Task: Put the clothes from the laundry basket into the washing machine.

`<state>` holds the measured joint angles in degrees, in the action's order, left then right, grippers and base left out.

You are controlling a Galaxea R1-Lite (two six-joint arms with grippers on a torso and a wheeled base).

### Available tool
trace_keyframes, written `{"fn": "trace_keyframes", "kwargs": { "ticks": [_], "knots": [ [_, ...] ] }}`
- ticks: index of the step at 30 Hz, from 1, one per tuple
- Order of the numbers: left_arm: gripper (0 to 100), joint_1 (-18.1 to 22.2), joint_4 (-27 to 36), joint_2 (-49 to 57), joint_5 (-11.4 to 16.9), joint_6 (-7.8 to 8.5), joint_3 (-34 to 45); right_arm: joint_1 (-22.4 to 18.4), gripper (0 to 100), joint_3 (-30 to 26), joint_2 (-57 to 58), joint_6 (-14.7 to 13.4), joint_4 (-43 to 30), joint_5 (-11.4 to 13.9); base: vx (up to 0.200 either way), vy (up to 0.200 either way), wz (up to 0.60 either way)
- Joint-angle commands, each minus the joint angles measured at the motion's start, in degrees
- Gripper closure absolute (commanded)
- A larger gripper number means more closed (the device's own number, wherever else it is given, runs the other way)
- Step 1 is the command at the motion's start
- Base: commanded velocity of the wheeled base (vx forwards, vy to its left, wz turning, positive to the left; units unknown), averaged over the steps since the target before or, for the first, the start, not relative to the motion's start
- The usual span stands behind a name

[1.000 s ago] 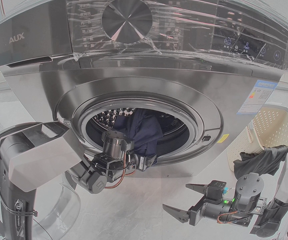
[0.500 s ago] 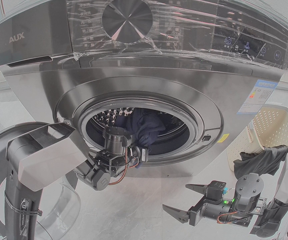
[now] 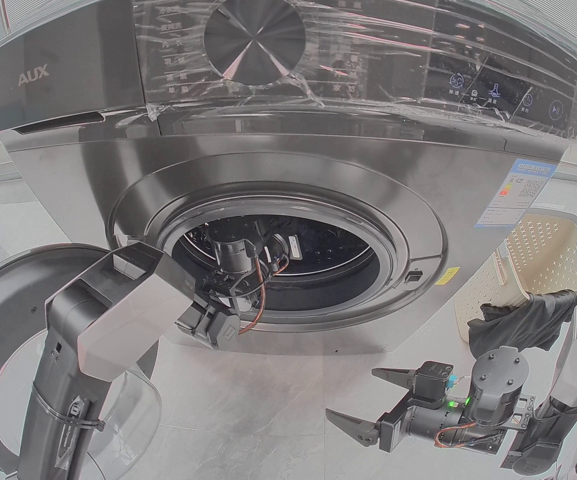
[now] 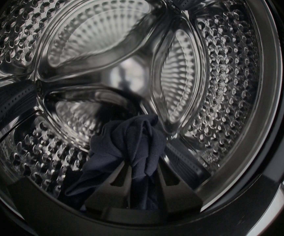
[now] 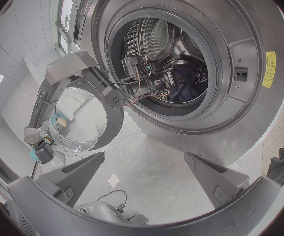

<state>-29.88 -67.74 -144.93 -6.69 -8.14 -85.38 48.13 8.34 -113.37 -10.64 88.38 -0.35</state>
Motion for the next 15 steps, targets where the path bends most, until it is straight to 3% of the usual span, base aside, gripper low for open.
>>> {"fn": "trace_keyframes", "kwargs": {
  "ticks": [1, 10, 15],
  "knots": [
    [100, 1.23, -2.04, -8.52, -1.13, -0.29, -11.03, 0.04, 0, -0.08, -0.09, 0.01, 0.04, 0.00, 0.000, 0.000, 0.00],
    [100, 1.67, -0.02, -13.18, -4.03, -1.17, -26.59, 0.04, 0, -0.08, -0.18, 0.01, 0.04, 0.00, 0.000, 0.000, 0.00],
    [100, 2.02, 1.03, -13.44, -4.82, -1.96, -27.20, 0.04, 0, -0.08, -0.36, 0.01, 0.04, 0.00, 0.000, 0.000, 0.00]
  ]
}}
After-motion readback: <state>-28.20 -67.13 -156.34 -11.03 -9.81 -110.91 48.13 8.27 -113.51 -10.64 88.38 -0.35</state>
